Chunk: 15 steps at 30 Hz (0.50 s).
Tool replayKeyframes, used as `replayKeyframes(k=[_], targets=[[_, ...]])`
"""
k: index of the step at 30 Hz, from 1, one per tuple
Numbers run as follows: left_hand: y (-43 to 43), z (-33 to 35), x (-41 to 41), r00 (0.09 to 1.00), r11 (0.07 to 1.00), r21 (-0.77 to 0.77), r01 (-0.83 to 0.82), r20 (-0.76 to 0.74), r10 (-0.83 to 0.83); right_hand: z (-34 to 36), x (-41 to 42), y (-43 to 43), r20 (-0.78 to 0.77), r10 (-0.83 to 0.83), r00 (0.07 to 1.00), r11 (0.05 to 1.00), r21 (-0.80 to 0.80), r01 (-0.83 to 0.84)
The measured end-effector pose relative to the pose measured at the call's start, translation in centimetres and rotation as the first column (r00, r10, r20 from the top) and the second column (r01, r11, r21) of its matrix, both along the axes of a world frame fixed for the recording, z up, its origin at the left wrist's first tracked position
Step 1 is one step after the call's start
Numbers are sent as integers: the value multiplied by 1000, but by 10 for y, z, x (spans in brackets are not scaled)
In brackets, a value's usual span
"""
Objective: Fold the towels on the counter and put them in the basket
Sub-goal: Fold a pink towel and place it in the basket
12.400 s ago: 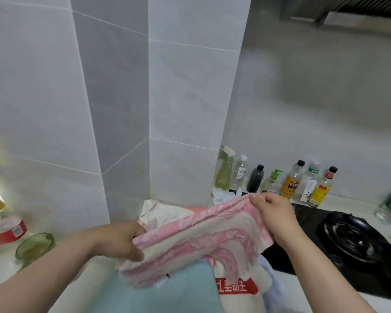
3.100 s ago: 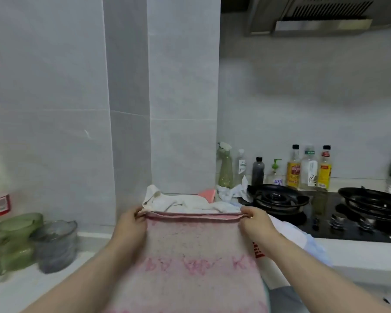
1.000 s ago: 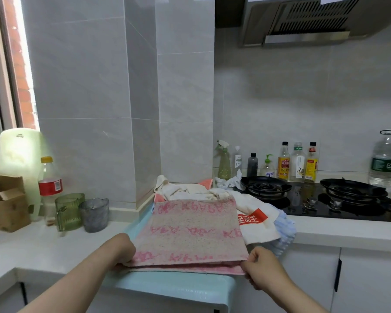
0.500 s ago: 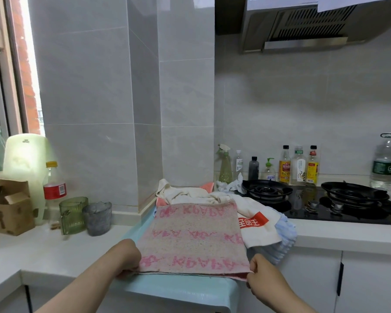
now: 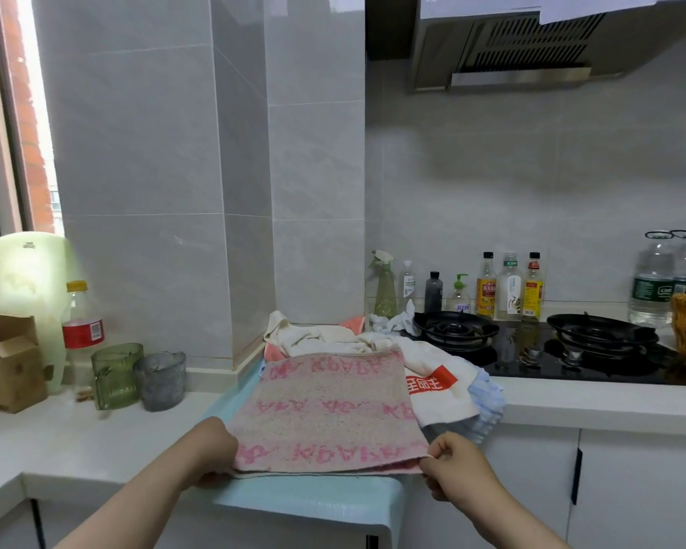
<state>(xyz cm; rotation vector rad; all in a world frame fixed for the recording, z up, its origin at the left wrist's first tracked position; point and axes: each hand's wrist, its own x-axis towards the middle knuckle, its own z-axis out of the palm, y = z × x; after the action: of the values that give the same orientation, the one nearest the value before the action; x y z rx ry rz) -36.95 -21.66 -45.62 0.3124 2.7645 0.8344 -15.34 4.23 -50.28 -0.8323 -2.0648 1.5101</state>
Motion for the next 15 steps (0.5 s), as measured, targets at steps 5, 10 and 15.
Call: replayKeyframes(k=[5,10,15], targets=[[-23,-9,11,996,813,576,-81,85,40,5,12,-5,-71,87,994,995,-35,-89],[-48,-11,30,983,584,804,-111,174,-52,11,24,-9,-137,175,975,985,26,-173],[-72,-16,44,985,797,588,138,-168,-46,15,34,-15,-80,156,985,977,161,-141]])
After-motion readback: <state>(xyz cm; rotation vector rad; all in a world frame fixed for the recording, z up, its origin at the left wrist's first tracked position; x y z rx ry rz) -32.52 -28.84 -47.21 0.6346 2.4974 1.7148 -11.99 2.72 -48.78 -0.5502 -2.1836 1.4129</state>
